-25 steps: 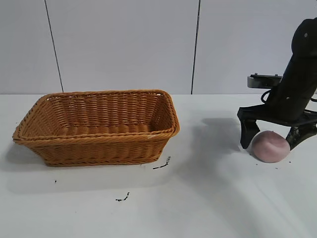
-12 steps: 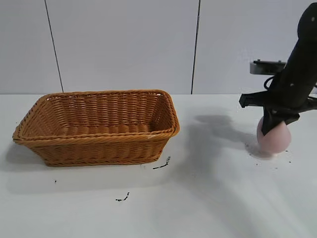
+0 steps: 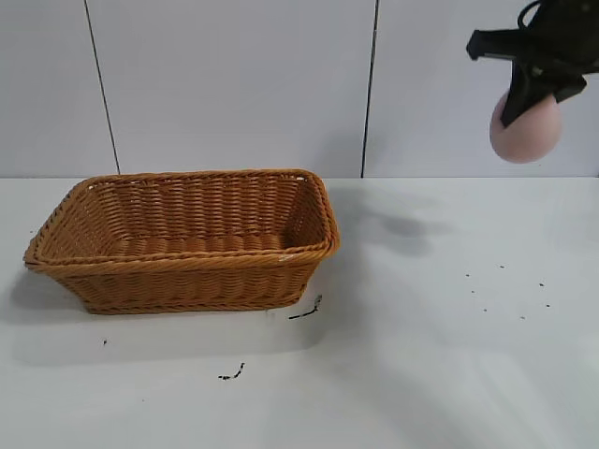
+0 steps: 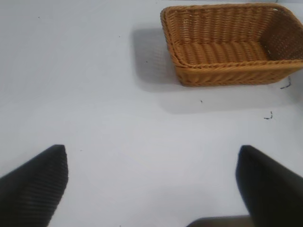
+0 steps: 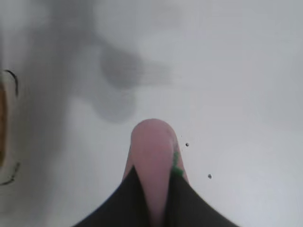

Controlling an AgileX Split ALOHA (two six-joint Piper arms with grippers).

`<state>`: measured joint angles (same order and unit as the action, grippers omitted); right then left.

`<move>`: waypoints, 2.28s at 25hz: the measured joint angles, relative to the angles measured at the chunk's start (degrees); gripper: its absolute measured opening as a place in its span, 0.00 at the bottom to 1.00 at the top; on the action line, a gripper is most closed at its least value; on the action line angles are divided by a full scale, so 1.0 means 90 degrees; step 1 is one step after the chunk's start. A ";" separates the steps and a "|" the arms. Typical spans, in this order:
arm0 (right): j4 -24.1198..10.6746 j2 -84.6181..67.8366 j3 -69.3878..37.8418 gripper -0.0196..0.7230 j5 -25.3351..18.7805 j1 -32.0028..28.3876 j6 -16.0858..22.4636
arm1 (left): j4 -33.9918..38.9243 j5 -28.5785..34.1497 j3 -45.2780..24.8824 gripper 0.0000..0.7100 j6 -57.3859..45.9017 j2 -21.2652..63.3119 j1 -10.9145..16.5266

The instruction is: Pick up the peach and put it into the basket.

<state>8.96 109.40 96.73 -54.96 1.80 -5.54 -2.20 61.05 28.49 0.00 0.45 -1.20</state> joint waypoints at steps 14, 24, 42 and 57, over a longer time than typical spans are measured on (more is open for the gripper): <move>0.0122 0.1423 0.2654 0.02 -0.0698 0.2379 0.0000 | 0.0000 0.0000 0.0000 0.98 0.0000 0.0000 0.0000; 0.0115 0.2471 0.2684 0.02 0.0116 0.3565 0.0000 | 0.0000 0.0000 0.0000 0.98 0.0000 0.0000 0.0000; -0.0096 0.3489 0.2986 0.92 0.0346 0.3635 0.0000 | 0.0000 0.0000 0.0000 0.98 0.0000 0.0000 0.0000; -0.0527 0.3138 0.4777 0.96 -0.1228 0.2886 0.0099 | 0.0000 0.0000 0.0000 0.98 0.0000 0.0000 0.0000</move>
<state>4.22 137.64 139.73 -66.00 27.78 -4.65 -2.20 61.05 28.49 0.00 0.45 -1.20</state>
